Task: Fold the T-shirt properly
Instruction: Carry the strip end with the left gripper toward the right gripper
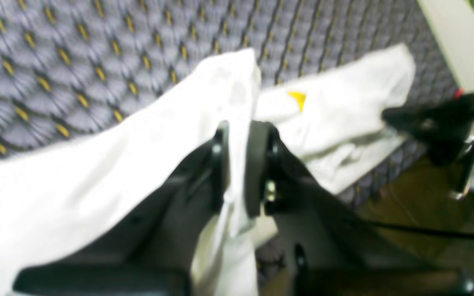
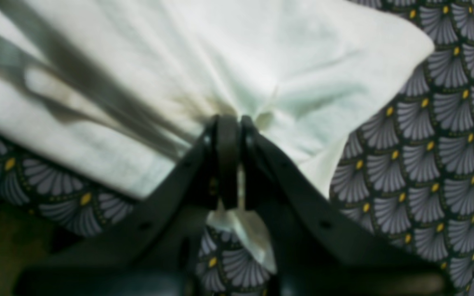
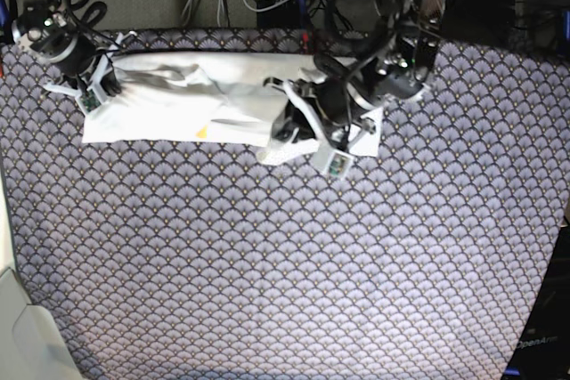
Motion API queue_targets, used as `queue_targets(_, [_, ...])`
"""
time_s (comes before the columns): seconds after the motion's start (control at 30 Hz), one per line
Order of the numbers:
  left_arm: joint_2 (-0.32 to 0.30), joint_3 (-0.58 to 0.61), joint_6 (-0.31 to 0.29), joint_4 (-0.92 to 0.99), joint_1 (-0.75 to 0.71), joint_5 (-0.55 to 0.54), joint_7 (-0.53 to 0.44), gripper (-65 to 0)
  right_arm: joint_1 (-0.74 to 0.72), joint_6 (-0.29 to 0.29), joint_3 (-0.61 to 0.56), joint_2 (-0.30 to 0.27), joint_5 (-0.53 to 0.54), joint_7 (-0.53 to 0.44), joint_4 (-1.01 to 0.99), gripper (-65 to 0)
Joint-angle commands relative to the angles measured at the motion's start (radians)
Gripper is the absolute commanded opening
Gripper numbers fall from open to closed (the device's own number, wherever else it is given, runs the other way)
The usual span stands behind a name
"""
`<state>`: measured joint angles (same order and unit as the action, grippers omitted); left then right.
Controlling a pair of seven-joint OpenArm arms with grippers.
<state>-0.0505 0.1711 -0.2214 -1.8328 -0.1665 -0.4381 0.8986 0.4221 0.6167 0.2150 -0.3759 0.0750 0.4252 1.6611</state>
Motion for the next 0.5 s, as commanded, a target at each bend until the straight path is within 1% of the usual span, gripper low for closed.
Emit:
queue_targets(0.0, [0.004, 0.009, -0.008, -0.008, 0.012, -0.017, -0.023, -63.8, 0.001, -0.002, 0.005, -0.013, -0.004, -0.004, 0.011, -65.0])
queue_targets(0.17, [0.004, 0.041, -0.008, 0.052, 0.045, -0.017, -0.025, -63.4, 0.001, -0.002, 0.005, -0.013, -0.004, -0.004, 0.011, -65.0])
queue_targets(0.37, [0.004, 0.041, -0.008, 0.069, 0.048, -0.017, -0.023, -62.7, 0.001, -0.002, 0.005, -0.013, -0.004, -0.002, 0.011, -65.0])
queue_targets(0.4, [0.004, 0.043, -0.008, 0.066, 0.046, -0.017, -0.022, -60.9, 0.001, -0.002, 0.005, -0.013, -0.004, -0.002, 0.011, -65.0])
queue_targets(0.47, [0.004, 0.043, -0.008, 0.063, 0.043, -0.017, -0.022, -52.3, 0.002, -0.002, 0.008, -0.013, -0.004, -0.002, 0.011, -65.0])
